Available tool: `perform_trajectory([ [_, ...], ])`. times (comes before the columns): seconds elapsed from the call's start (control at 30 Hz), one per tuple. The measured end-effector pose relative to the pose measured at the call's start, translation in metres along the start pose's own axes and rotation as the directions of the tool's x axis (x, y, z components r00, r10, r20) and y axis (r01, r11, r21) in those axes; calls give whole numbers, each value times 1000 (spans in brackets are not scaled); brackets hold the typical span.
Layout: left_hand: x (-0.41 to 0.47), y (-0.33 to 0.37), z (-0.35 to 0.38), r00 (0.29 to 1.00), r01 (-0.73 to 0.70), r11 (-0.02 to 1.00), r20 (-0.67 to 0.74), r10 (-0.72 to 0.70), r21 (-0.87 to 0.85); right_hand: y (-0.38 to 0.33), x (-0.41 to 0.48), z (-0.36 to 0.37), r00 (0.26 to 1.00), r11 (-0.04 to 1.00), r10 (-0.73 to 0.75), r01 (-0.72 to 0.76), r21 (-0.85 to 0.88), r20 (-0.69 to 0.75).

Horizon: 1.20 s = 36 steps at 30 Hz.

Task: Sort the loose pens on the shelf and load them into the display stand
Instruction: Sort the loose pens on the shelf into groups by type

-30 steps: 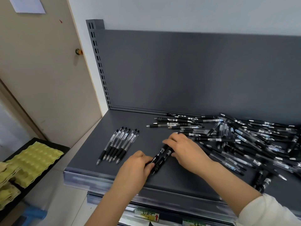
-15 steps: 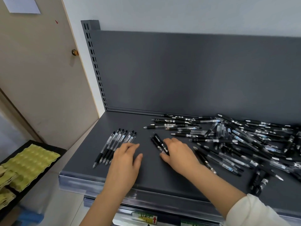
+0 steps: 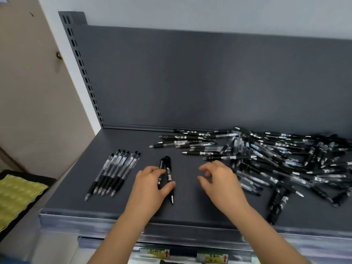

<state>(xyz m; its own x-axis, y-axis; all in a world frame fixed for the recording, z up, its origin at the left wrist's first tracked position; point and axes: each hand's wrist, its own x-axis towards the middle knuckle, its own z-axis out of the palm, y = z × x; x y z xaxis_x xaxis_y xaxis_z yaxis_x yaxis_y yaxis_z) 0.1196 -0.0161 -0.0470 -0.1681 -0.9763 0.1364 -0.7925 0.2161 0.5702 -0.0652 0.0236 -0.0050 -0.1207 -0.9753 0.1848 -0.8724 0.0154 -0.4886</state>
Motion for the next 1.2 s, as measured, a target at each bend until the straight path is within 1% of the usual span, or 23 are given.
perform_trajectory([
  [0.07, 3, 1, 1, 999, 18, 999, 28, -17, -40, 20, -6, -17, 994, 992, 106, -108, -71, -20],
  [0.13, 5, 0, -1, 998, 41, 997, 60, -37, -68, 33, -13, -28, 976, 966, 210, -198, -167, 55],
  [0.2, 6, 2, 0, 996, 51, 996, 75, -46, -75, 39, -18, -31, 949, 939, 277, -234, -254, 148],
  [0.23, 6, 3, 0, 996, 51, 996, 75, -45, -79, 40, -18, -30, 942, 935, 290, -242, -258, 170],
  [0.33, 5, 5, 2, 997, 41, 994, 64, -35, -104, 36, -15, -23, 944, 955, 282, -258, -146, 174],
  [0.47, 1, 4, 3, 1000, 16, 984, 1, -16, -175, 12, -2, -6, 940, 957, 282, -290, 18, 191],
  [0.57, 0, 4, 2, 999, 15, 974, -28, -22, -228, -14, 11, 18, 949, 963, 247, -262, 56, 197],
  [0.67, 2, 2, 3, 999, -3, 971, -48, -9, -237, -38, 21, 35, 959, 970, 196, -221, 103, 206],
  [0.77, 2, 2, 4, 998, -29, 973, -63, 15, -227, -46, 23, 38, 967, 965, 151, -189, 182, 207],
  [0.83, 1, 2, 4, 998, -39, 973, -64, 25, -226, -41, 21, 37, 979, 969, 112, -146, 200, 172],
  [0.9, 0, 2, 6, 998, -39, 980, -55, 29, -193, -31, 21, 32, 995, 985, 75, -85, 148, 71],
  [0.97, -3, 6, 6, 999, -39, 992, -24, 36, -122, -16, 26, 26, 1000, 1000, 12, -12, 17, -16],
  [1.0, -4, 7, 6, 999, -47, 996, -6, 47, -81, -9, 30, 23, 1000, 998, -13, 12, -64, -10],
  [1.03, -5, 8, 7, 998, -58, 997, 9, 58, -50, -3, 33, 21, 999, 990, -20, 24, -142, 26],
  [1.1, -6, 8, 8, 998, -65, 997, 14, 66, -37, 5, 36, 20, 996, 973, 0, 22, -228, 93],
  [1.13, -6, 7, 8, 998, -60, 997, 14, 61, -55, 8, 37, 21, 995, 973, 11, 13, -230, 104],
  [1.2, -6, 6, 8, 998, -54, 995, 25, 56, -87, 13, 36, 23, 996, 985, 21, -6, -174, 87],
])
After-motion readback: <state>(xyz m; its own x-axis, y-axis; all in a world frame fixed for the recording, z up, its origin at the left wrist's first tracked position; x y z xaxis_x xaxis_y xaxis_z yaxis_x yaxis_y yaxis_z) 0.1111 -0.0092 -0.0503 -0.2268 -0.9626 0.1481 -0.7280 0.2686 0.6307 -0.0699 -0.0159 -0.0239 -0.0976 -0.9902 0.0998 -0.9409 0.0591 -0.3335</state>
